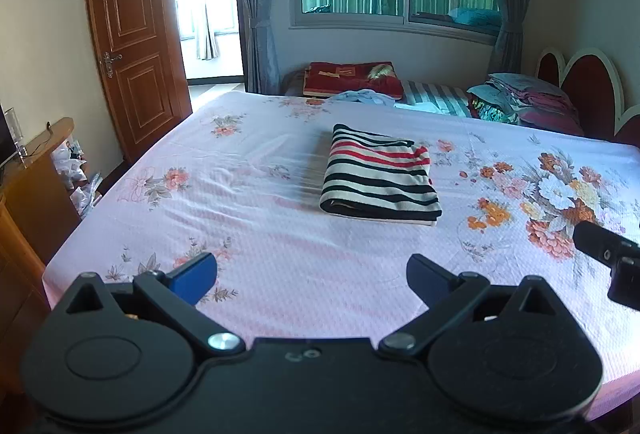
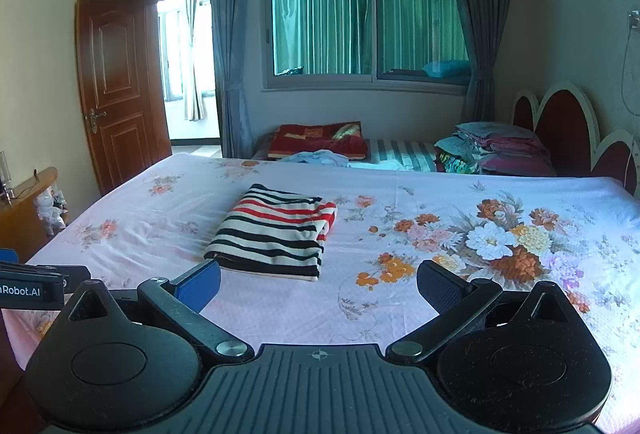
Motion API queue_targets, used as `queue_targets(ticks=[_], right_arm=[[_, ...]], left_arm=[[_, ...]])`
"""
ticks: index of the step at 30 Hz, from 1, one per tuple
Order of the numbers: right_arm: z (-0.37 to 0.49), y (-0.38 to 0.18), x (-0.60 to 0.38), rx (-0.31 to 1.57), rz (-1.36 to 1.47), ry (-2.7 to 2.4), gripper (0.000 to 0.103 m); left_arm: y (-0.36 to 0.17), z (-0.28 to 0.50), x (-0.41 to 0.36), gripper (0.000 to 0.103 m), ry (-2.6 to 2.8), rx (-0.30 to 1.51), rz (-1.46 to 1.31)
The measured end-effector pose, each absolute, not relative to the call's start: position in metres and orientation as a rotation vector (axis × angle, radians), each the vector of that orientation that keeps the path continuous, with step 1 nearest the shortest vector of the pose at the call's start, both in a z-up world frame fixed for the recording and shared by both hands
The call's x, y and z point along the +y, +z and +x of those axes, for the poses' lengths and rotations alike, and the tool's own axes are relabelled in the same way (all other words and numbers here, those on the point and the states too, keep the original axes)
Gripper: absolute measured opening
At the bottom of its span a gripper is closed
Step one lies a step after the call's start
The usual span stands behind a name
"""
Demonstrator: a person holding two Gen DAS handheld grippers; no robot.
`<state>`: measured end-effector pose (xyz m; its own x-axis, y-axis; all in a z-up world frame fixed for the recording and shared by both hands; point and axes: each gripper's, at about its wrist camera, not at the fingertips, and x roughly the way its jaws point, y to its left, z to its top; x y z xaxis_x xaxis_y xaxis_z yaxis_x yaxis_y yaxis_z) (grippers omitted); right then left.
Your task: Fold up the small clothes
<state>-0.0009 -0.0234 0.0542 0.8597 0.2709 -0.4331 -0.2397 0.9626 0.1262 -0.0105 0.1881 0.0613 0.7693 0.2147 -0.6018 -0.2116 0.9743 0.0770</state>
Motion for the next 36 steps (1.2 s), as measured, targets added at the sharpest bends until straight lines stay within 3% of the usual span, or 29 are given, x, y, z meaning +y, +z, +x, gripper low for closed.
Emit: queue_targets(ticks=[36], right_arm=[[-0.0037, 0.0576, -0.0244, 0.459, 0.074, 0.288, 0.103]], left_arm=[[0.0615, -0.0081, 0.1834, 0.101, 0.232, 0.660, 0.010]])
